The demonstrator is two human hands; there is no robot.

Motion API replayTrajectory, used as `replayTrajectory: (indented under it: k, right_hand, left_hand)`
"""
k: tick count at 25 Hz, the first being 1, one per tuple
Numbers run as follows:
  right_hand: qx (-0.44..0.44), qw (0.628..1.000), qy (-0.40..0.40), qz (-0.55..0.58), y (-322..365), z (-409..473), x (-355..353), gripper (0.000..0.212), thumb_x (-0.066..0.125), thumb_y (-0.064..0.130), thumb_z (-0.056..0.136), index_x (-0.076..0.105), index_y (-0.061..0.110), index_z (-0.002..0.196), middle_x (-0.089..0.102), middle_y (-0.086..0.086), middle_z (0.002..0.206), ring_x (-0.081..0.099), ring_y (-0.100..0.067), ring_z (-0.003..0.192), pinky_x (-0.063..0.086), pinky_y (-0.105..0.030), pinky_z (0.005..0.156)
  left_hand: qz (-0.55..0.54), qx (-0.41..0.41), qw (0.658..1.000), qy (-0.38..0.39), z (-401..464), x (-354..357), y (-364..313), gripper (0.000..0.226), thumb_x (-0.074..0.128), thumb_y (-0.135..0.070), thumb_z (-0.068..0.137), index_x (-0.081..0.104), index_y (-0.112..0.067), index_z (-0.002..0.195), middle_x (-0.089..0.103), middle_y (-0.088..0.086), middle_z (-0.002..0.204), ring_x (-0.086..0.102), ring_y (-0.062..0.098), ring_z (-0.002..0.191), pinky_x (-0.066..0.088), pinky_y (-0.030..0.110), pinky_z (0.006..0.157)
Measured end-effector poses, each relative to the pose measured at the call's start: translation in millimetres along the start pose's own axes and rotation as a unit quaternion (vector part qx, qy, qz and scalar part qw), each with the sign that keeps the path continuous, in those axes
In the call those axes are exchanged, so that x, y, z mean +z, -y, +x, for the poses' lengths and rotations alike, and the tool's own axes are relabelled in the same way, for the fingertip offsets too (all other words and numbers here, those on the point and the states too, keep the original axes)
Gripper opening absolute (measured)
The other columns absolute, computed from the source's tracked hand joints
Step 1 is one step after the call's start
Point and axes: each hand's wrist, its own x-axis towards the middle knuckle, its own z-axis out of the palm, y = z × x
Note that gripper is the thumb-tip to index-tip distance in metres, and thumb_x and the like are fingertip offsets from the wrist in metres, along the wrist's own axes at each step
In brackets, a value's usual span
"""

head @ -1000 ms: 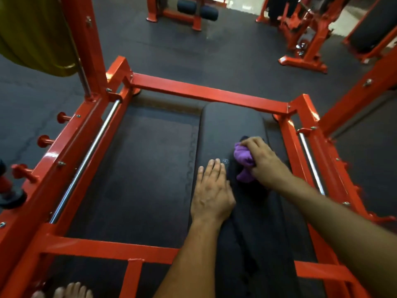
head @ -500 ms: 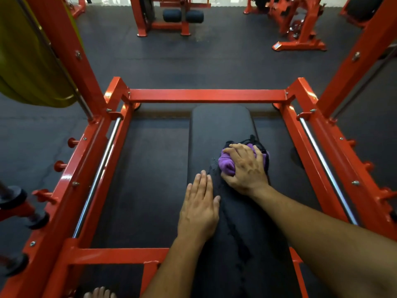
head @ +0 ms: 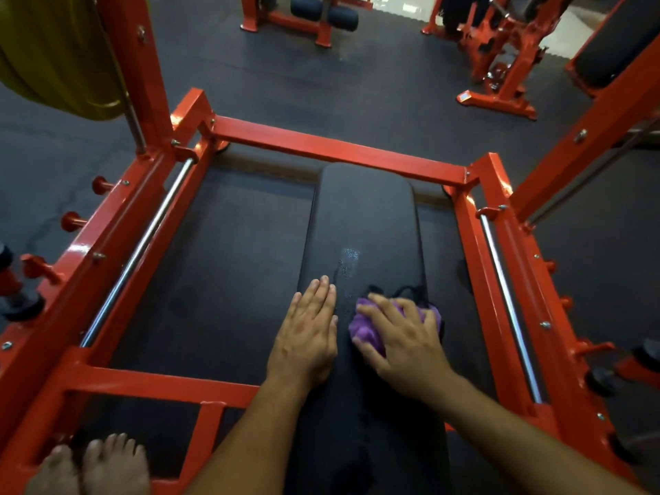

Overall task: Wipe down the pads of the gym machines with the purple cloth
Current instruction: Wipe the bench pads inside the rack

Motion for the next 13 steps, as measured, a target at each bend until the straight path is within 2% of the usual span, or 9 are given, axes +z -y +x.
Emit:
replayTrajectory:
  k: [3,5,7,8,10,13]
  right_hand:
    - [-0.068,0.997,-0.039,-0.016,-24.3,16.9,2.2,0.059,0.042,0.068,0.091,0.055,0.033,0.136,0.052,0.008,0.141,0.053,-0.027,0.113,0.039,-0.047,0.087]
    - [0.006,0.999,-0.028,-0.042,-31.6,76.8,6.4,0.057,0.039,0.070,0.089,0.054,0.032,0.129,0.052,0.006,0.134,0.051,-0.029,0.109,0.038,-0.047,0.086]
    - [0.092,0.994,-0.016,-0.060,-34.6,125.6,9.1,0.054,0.037,0.071,0.090,0.051,0.031,0.124,0.052,0.004,0.130,0.050,-0.031,0.108,0.037,-0.050,0.087]
    - [0.108,0.992,-0.016,-0.064,-36.7,133.6,12.8,0.052,0.038,0.070,0.092,0.050,0.031,0.124,0.051,0.004,0.129,0.049,-0.032,0.109,0.037,-0.050,0.088]
    - [0.090,0.995,-0.018,-0.032,-31.9,113.1,13.1,0.052,0.040,0.068,0.092,0.046,0.033,0.130,0.048,0.004,0.132,0.047,-0.030,0.113,0.036,-0.050,0.089]
    - [0.000,0.999,0.008,-0.035,-21.0,45.3,2.1,0.057,0.044,0.065,0.087,0.044,0.034,0.135,0.045,0.005,0.139,0.047,-0.028,0.114,0.040,-0.048,0.087]
  left_hand:
    - [-0.005,0.004,1.000,-0.027,2.0,3.4,1.4,0.069,0.011,-0.039,0.101,0.026,-0.013,0.163,0.013,-0.001,0.172,0.003,0.008,0.157,-0.010,0.026,0.126]
    - [-0.007,0.001,0.999,-0.034,1.5,5.8,2.1,0.067,0.014,-0.038,0.102,0.029,-0.012,0.162,0.017,-0.001,0.171,0.006,0.008,0.158,-0.008,0.025,0.126]
    - [-0.012,0.003,1.000,-0.026,-0.2,4.8,1.1,0.069,0.010,-0.040,0.101,0.025,-0.014,0.163,0.013,-0.003,0.172,0.001,0.005,0.157,-0.012,0.024,0.125]
    - [-0.011,0.001,1.000,-0.022,-0.4,3.5,-0.3,0.070,0.007,-0.041,0.100,0.022,-0.015,0.164,0.010,-0.004,0.172,-0.002,0.004,0.157,-0.014,0.023,0.125]
    - [-0.008,0.007,1.000,-0.011,-1.3,1.4,-2.7,0.072,0.001,-0.042,0.098,0.016,-0.017,0.165,0.003,-0.005,0.173,-0.008,0.003,0.156,-0.016,0.024,0.124]
    - [-0.022,0.007,0.999,-0.030,-0.2,0.3,-1.2,0.071,0.004,-0.040,0.099,0.018,-0.016,0.165,0.005,-0.003,0.173,-0.005,0.005,0.158,-0.014,0.025,0.125]
